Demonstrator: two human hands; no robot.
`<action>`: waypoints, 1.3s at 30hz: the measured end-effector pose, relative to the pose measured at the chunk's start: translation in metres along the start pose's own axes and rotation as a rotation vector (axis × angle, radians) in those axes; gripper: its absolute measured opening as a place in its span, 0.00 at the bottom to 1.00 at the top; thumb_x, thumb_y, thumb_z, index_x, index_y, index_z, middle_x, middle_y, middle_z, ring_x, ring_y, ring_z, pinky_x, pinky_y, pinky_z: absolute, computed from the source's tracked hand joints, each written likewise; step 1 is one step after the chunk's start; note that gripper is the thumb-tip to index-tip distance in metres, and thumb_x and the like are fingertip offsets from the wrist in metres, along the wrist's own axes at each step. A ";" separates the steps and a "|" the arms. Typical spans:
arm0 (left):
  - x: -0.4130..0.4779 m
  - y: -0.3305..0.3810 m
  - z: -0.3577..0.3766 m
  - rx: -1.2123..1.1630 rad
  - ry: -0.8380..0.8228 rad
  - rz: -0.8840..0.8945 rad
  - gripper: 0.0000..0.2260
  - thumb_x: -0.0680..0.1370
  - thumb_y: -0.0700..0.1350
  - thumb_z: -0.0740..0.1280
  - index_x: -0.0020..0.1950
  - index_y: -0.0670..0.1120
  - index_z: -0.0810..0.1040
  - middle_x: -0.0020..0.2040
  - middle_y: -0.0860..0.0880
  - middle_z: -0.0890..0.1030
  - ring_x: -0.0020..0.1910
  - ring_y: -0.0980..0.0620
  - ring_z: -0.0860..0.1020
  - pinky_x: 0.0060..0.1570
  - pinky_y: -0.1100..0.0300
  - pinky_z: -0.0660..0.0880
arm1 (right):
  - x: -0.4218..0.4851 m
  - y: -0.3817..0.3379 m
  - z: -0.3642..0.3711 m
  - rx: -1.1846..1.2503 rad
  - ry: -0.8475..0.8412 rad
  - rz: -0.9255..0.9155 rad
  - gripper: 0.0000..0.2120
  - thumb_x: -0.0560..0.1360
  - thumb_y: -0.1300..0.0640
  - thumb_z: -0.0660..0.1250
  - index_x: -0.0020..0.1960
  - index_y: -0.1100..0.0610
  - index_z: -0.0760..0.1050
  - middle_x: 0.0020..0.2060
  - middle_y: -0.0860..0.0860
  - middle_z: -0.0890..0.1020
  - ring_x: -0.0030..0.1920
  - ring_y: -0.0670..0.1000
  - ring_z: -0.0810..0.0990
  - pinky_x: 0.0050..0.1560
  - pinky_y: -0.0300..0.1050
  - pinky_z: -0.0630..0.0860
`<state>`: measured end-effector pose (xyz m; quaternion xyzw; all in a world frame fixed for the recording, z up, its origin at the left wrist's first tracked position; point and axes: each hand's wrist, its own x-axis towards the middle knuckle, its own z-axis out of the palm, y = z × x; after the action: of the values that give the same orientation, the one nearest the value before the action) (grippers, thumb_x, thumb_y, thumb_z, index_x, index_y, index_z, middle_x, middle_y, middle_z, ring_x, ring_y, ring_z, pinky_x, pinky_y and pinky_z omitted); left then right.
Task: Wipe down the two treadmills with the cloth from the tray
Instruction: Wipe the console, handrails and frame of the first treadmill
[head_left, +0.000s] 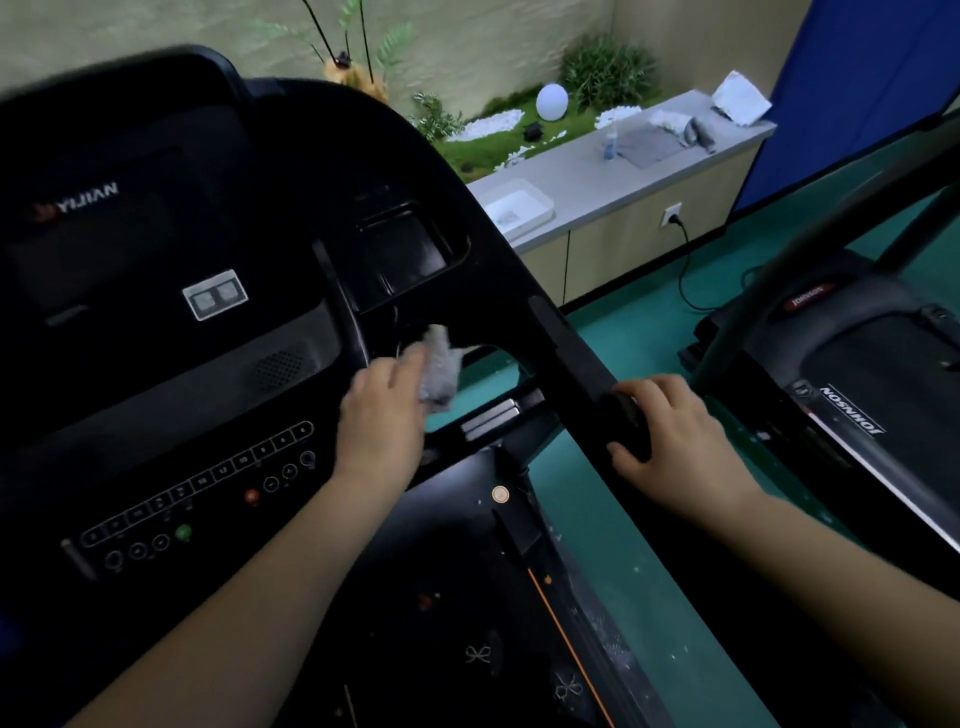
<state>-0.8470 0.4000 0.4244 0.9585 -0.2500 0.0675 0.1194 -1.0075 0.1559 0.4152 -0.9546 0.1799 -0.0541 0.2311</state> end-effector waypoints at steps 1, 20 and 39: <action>-0.008 -0.013 -0.004 0.024 0.068 -0.030 0.28 0.74 0.45 0.68 0.73 0.49 0.64 0.59 0.44 0.72 0.57 0.42 0.71 0.54 0.47 0.71 | 0.006 -0.006 0.002 0.010 0.017 0.009 0.27 0.69 0.49 0.71 0.66 0.49 0.68 0.59 0.52 0.71 0.58 0.56 0.73 0.57 0.55 0.74; 0.130 -0.005 0.028 0.226 -0.115 0.106 0.32 0.80 0.56 0.55 0.77 0.41 0.47 0.76 0.38 0.54 0.75 0.40 0.53 0.74 0.45 0.52 | 0.021 -0.018 0.029 -0.026 0.034 0.049 0.23 0.74 0.53 0.66 0.68 0.49 0.66 0.62 0.50 0.68 0.59 0.55 0.73 0.58 0.53 0.74; 0.188 0.045 0.034 0.025 -0.135 0.096 0.31 0.80 0.61 0.49 0.78 0.50 0.44 0.78 0.45 0.38 0.77 0.45 0.41 0.75 0.48 0.45 | 0.022 -0.018 0.028 -0.006 0.044 0.045 0.24 0.74 0.54 0.66 0.68 0.49 0.67 0.62 0.49 0.69 0.59 0.55 0.74 0.57 0.52 0.75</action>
<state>-0.7039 0.2654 0.4363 0.9492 -0.3023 0.0115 0.0870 -0.9767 0.1742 0.3992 -0.9496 0.2066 -0.0695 0.2254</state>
